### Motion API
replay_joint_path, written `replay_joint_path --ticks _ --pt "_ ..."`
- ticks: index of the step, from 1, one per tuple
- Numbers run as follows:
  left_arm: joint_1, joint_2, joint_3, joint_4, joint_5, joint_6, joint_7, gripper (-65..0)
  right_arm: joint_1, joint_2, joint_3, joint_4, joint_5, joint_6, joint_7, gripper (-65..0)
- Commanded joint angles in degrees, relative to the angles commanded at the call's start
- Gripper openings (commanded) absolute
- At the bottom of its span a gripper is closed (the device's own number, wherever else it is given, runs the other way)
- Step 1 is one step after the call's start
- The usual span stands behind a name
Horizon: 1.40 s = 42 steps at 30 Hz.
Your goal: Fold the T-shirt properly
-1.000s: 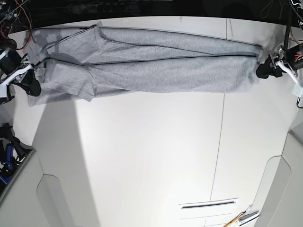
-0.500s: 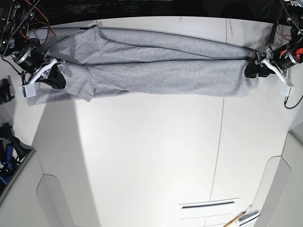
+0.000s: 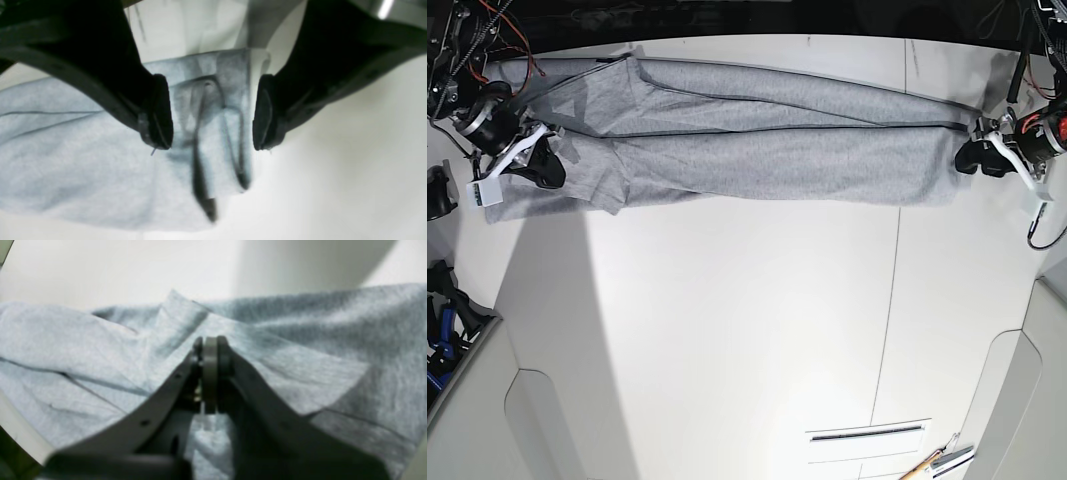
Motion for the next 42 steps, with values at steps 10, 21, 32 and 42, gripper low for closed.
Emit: replay_joint_path --ticks 10,21,32,42 --pt "0.2 1.7 0.1 -0.1 3.5 0.0 -2.2 -17.3 0.0 0.0 0.0 0.0 0.0 0.0 0.0 -65.0" --pt "0.2 4.8 0.1 -0.1 9.2 0.0 -2.6 -17.3 0.0 0.0 0.0 0.0 0.0 0.0 -0.6 -65.0" --pt "2.6 4.9 4.2 -0.1 3.6 0.0 -1.6 -17.3 0.0 0.0 0.0 0.0 0.1 -0.02 -0.7 -65.0" --pt "2.0 4.9 7.5 -0.1 2.6 0.0 -2.6 -64.5 0.0 0.0 0.0 0.0 0.0 0.0 -0.9 -65.0"
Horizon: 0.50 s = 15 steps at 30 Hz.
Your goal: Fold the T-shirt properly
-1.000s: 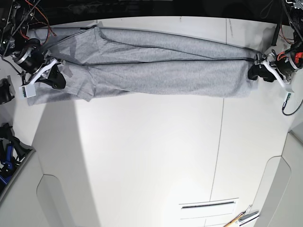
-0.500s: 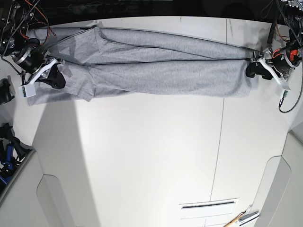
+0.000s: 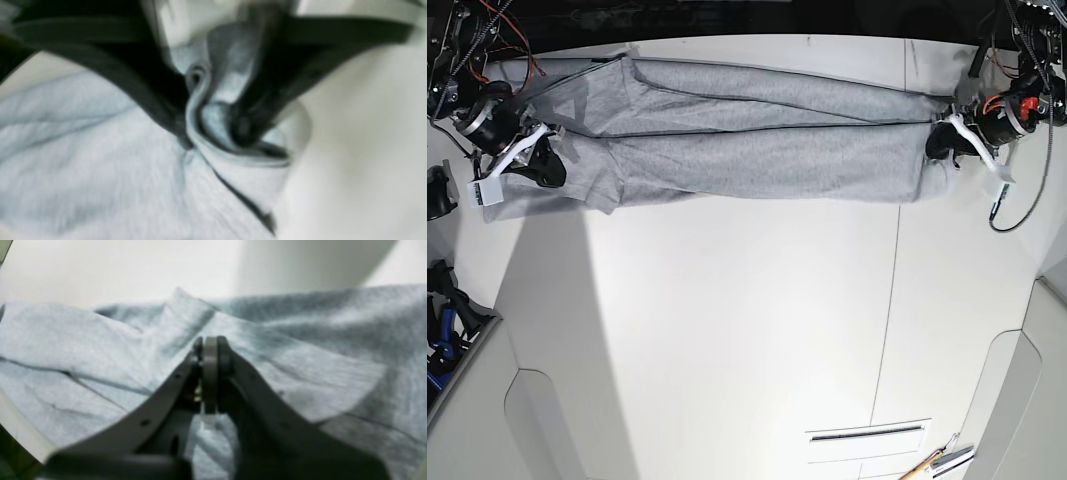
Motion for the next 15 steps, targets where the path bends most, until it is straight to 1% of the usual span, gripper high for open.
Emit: replay_joint_path --ticks 1,4,7,9,12,15 --pt "0.0 0.0 0.0 0.0 0.1 0.0 -0.2 -65.0 0.0 0.0 0.0 0.0 0.0 -0.02 0.0 -65.0" --pt "-0.7 0.0 -1.7 0.9 3.3 0.0 -0.4 -65.0 0.0 0.0 0.0 0.0 1.0 0.0 -0.2 -65.0" --pt "-1.9 0.0 -6.1 3.1 4.2 0.0 -0.3 -65.0 0.0 0.0 0.0 0.0 5.8 0.02 -2.0 -65.0" --pt "-1.9 0.0 -9.3 6.2 6.3 0.0 -0.2 -65.0 0.0 0.0 0.4 0.1 8.8 0.04 -3.9 -65.0" --pt "-1.9 0.0 -11.6 11.5 6.5 0.0 2.0 -65.0 0.0 0.0 1.4 0.2 11.5 0.07 -4.3 -65.0" --pt "-1.2 0.0 -11.5 17.4 6.1 0.0 3.5 -65.0 0.0 0.0 2.0 0.5 11.5 0.07 -4.3 -65.0"
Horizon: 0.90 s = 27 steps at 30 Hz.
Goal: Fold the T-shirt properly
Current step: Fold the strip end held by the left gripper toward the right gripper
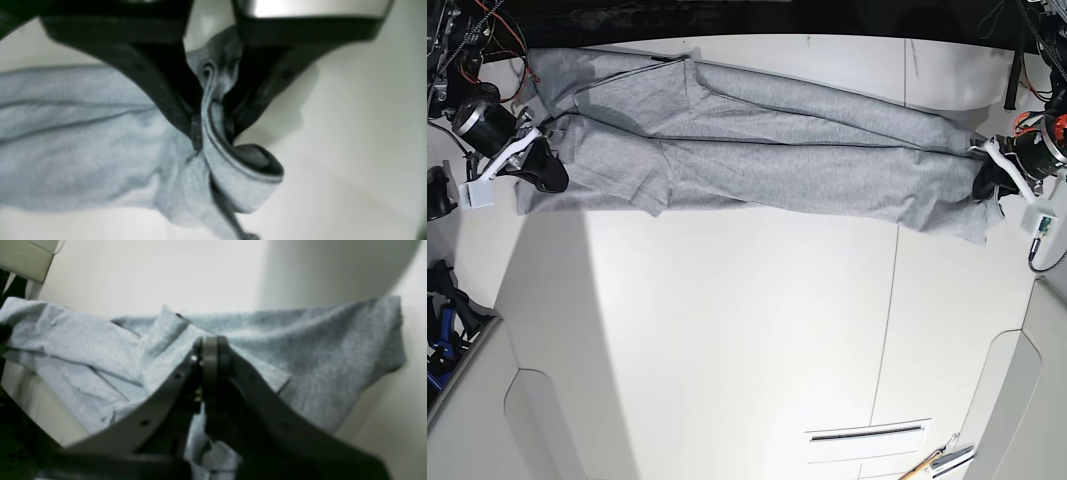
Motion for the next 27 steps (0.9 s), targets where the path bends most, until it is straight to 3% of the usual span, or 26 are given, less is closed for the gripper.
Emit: replay_joint_path --ticks 5,9,12,13,15,17,18,23,25,27 --pt "2.6 1.0 3.4 12.1 -3.2 0.0 0.0 -65.0 0.0 0.0 1.4 0.0 -0.4 0.0 0.0 -65.0" --pt "2.5 4.9 14.0 16.9 -3.8 0.0 -1.8 -65.0 0.0 0.0 1.8 0.0 -0.7 0.0 0.1 -65.0" --pt "2.4 8.8 23.5 16.2 0.9 0.0 -3.1 -65.0 0.0 0.0 1.8 0.0 -1.3 0.0 0.0 -65.0" --pt "2.3 10.0 26.2 15.7 4.0 0.0 -4.4 -61.5 0.0 0.0 1.8 0.0 -1.3 0.0 0.1 -65.0" --pt "2.0 11.5 30.8 13.9 8.8 0.0 -7.1 -44.2 0.0 0.0 1.8 0.0 -1.3 0.0 0.1 -65.0" --pt "2.0 12.0 33.9 11.1 10.5 0.0 -9.3 -26.3 0.0 0.0 1.9 0.0 -1.3 0.0 0.0 -65.0" --pt "2.0 12.4 34.9 9.6 10.6 0.0 -10.2 -22.2 0.0 0.0 2.3 0.0 -1.2 0.0 0.0 -65.0" --pt "2.0 14.1 37.0 5.9 10.6 0.4 -13.8 -21.4 0.0 0.0 9.0 0.0 1.3 0.0 -3.0 -64.0" --pt "1.9 14.4 36.9 5.9 10.6 3.8 -13.7 -21.4 0.0 0.0 13.6 0.0 1.4 -0.02 -4.9 -43.8" --pt "1.7 14.4 36.9 5.9 10.6 5.1 -13.7 -21.4 -0.3 0.2 17.4 0.0 1.3 0.0 -6.5 -28.7"
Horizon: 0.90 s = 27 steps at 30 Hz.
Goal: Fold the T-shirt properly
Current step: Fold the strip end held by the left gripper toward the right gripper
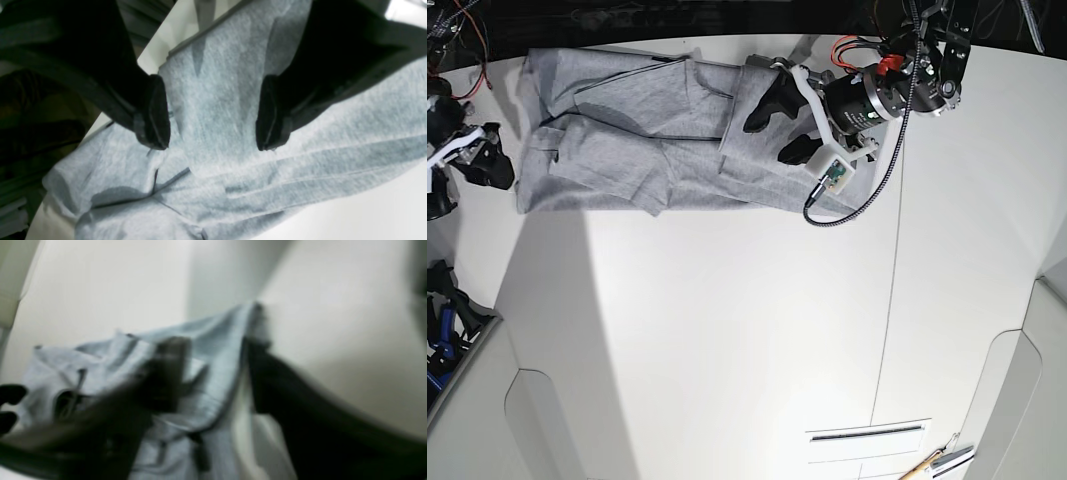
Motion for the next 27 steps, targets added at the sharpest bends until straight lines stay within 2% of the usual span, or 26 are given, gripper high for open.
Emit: replay_joint_path --ticks 2,10,14,18,23,26,27 --pt "-0.2 0.0 0.0 0.0 0.0 -0.1 0.0 -21.5 -1.4 0.3 0.7 0.0 0.0 -0.02 -0.1 -24.7" --pt "-2.5 0.0 0.0 0.0 -0.3 0.0 0.0 -21.5 -3.5 0.2 -2.4 -4.3 0.4 0.0 0.8 -24.7" --pt "-2.5 0.0 0.0 0.0 -0.2 0.0 1.1 -21.5 -3.5 0.1 -7.3 -10.0 2.9 0.55 1.3 -24.7" --pt "-2.5 0.0 0.0 0.0 -0.1 0.0 1.3 -21.5 -3.5 -0.3 -13.7 -12.6 3.0 0.7 1.2 -24.7" --pt "-2.5 0.0 0.0 0.0 0.0 0.0 1.7 -21.5 -3.5 -2.1 -15.2 -12.5 3.0 1.11 1.0 -24.8" --pt "-2.5 0.0 -0.1 0.0 0.0 0.0 1.7 -21.5 -3.5 -2.7 -15.2 -12.4 3.0 1.11 1.0 -25.8" --pt "-2.5 0.0 -0.3 0.0 0.0 0.0 1.7 -21.5 -3.5 -2.7 -15.2 -12.4 2.9 1.11 1.0 -30.1"
